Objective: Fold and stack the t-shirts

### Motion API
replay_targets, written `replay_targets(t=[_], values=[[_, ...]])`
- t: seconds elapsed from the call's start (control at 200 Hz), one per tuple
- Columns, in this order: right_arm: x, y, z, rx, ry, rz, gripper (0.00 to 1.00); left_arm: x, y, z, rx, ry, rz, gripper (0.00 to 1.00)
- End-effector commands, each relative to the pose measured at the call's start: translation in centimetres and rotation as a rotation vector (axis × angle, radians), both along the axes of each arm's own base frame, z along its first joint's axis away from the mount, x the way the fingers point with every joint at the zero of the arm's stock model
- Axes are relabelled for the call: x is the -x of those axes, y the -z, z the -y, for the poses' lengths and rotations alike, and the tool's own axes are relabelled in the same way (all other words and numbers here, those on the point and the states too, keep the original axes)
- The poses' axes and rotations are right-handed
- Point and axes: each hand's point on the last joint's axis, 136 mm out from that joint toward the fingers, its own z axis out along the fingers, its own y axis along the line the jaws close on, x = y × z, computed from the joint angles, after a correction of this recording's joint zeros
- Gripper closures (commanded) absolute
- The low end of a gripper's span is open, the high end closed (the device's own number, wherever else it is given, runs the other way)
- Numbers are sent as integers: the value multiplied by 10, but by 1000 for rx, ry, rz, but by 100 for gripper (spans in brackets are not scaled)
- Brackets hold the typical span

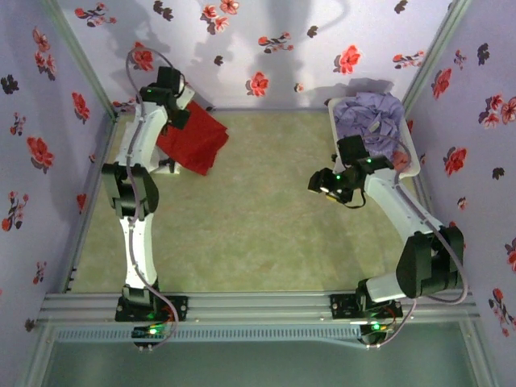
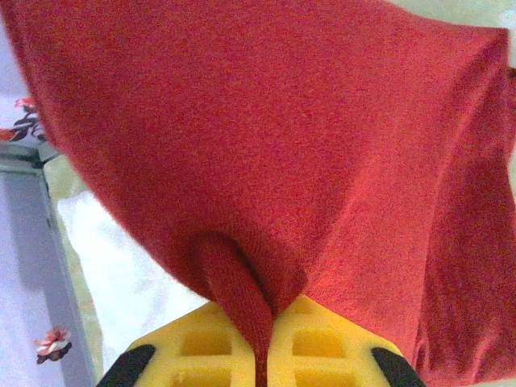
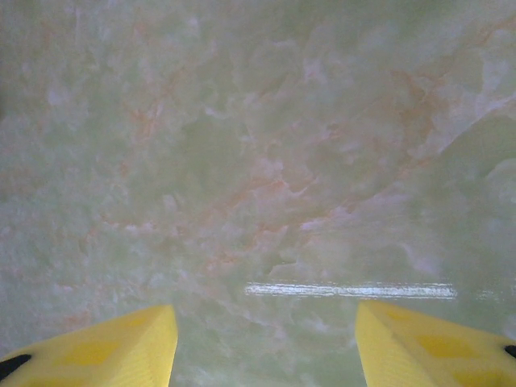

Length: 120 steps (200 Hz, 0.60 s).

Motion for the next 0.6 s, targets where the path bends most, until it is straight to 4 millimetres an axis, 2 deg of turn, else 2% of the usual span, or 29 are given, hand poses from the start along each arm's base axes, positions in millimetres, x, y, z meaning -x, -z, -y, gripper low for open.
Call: replay_targets(t=[0.0,0.135,0.295,0.595], values=[[6,-2,6,19,-1,-1,38,11,5,-23,-3,-29,-82,100],[6,0,4,8,-2,-17,39,15,2,-29,-15,-11,-99,100],[7,-3,4,22,-20,-24,38,17,-15,-34,-4,-19,-64,100],[5,-11,4,26,-23,-26,38,15,-35,-77,53,-103,-11,100]])
